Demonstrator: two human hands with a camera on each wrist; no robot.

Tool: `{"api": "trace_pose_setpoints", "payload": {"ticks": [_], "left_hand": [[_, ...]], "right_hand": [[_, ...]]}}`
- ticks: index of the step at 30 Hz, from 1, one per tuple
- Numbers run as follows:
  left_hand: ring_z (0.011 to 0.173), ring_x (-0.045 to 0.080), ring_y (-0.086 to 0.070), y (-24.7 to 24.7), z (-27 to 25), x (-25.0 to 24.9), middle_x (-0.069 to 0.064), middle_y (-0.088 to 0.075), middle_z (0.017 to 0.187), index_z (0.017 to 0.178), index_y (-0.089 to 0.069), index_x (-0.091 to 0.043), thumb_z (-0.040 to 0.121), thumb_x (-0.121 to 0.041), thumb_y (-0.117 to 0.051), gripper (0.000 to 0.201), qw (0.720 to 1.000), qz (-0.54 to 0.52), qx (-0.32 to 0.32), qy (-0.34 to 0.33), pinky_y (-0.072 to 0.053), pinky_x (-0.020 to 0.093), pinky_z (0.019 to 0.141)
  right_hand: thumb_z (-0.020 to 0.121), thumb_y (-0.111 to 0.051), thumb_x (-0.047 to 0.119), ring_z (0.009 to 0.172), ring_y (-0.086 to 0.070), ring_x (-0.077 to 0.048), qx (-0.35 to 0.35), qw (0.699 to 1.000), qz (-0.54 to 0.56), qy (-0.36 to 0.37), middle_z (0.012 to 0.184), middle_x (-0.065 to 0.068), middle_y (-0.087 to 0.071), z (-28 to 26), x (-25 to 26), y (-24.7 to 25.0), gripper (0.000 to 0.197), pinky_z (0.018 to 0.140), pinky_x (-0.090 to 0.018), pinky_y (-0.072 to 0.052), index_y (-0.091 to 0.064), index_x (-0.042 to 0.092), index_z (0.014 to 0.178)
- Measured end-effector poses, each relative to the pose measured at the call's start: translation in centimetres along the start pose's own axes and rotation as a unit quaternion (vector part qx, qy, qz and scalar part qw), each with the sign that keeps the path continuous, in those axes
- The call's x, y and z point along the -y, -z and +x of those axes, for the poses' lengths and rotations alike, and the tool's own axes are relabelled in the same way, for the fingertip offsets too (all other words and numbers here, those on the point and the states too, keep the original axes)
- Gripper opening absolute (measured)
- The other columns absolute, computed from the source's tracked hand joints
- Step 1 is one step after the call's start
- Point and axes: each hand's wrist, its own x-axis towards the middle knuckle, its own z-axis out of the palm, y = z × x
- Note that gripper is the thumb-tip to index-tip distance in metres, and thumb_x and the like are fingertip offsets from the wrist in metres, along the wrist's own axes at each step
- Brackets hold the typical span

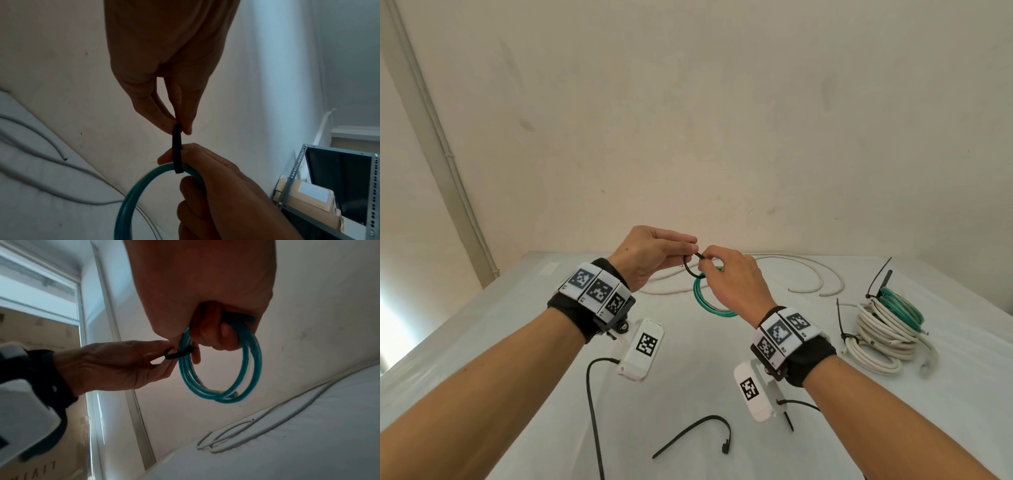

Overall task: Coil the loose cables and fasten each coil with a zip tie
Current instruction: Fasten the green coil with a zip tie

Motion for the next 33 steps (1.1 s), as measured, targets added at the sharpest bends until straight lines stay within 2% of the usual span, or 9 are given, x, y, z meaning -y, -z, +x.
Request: {"api": "trace_pose_setpoints", "payload": {"ticks": [2, 6, 16, 21, 24, 28, 33], "left_hand": [[0.082, 0.019, -0.074, -0.1, 0.0, 0.1, 0.018, -0.077, 0.100, 0.105, -0.077, 0.006, 0.085, 0.006, -0.076, 0.019, 1.000, -0.018, -0.009, 0.002, -0.062, 0.023, 0.079], [0.080, 0.017, -0.074, -0.1, 0.0, 0.3, 0.016, -0.078, 0.098, 0.105, -0.077, 0.005, 0.086, 0.006, -0.075, 0.018, 1.000, -0.029, -0.006, 0.004, -0.061, 0.021, 0.076], [0.083, 0.018, -0.074, -0.5, -0.3, 1.0, 0.015, -0.077, 0.096, 0.105, -0.077, 0.004, 0.086, 0.005, -0.076, 0.019, 0.998, -0.055, -0.001, 0.005, -0.061, 0.022, 0.081], [0.079, 0.017, -0.075, -0.9, -0.5, 1.2, 0.017, -0.076, 0.093, 0.107, -0.075, 0.009, 0.083, 0.008, -0.077, 0.024, 0.999, -0.041, -0.020, -0.023, -0.060, 0.020, 0.076], [0.079, 0.017, -0.075, -0.9, -0.6, 1.5, 0.018, -0.076, 0.094, 0.108, -0.074, 0.009, 0.083, 0.009, -0.077, 0.025, 0.998, -0.047, -0.022, -0.017, -0.060, 0.020, 0.075], [0.082, 0.019, -0.075, -0.7, -0.6, 1.8, 0.016, -0.077, 0.096, 0.108, -0.075, 0.007, 0.085, 0.008, -0.075, 0.023, 0.995, -0.094, -0.008, 0.003, -0.060, 0.021, 0.077], [0.086, 0.020, -0.075, -0.9, -0.7, 2.1, 0.013, -0.078, 0.096, 0.110, -0.074, 0.006, 0.087, 0.011, -0.071, 0.023, 0.988, -0.155, 0.002, 0.011, -0.061, 0.021, 0.079]], "right_hand": [[0.096, -0.047, 0.036, 0.090, -0.062, -0.026, -0.006, 1.000, 0.013, -0.005, 0.092, 0.006, -0.072, -0.1, 0.1, 0.0, 0.020, 0.078, -0.041, -0.053, -0.066, 0.035, 0.091], [0.096, -0.046, 0.036, 0.093, -0.063, -0.025, -0.004, 1.000, 0.002, -0.006, 0.096, 0.006, -0.073, -0.2, 0.3, 0.3, 0.021, 0.080, -0.041, -0.054, -0.068, 0.034, 0.095], [0.095, -0.046, 0.037, 0.092, -0.062, -0.027, -0.026, 0.999, -0.006, -0.026, 0.096, 0.003, -0.072, -0.5, -0.1, 0.5, 0.023, 0.076, -0.038, -0.053, -0.069, 0.033, 0.097], [0.099, -0.047, 0.034, 0.083, -0.061, -0.028, -0.034, 0.998, -0.047, -0.006, 0.082, 0.002, -0.067, -1.1, 0.3, 0.9, 0.023, 0.068, -0.035, -0.047, -0.069, 0.031, 0.103], [0.100, -0.047, 0.034, 0.081, -0.060, -0.028, -0.038, 0.996, -0.075, 0.022, 0.083, 0.000, -0.067, -1.4, 0.3, 1.0, 0.022, 0.066, -0.035, -0.046, -0.069, 0.029, 0.101], [0.100, -0.047, 0.034, 0.082, -0.060, -0.028, -0.040, 0.998, -0.042, 0.012, 0.084, 0.000, -0.069, -1.6, 0.3, 1.1, 0.022, 0.069, -0.037, -0.050, -0.068, 0.028, 0.099], [0.100, -0.047, 0.033, 0.080, -0.059, -0.028, -0.057, 0.997, -0.045, 0.013, 0.078, 0.003, -0.064, -1.3, 0.4, 1.4, 0.018, 0.065, -0.035, -0.045, -0.065, 0.028, 0.096]]}}
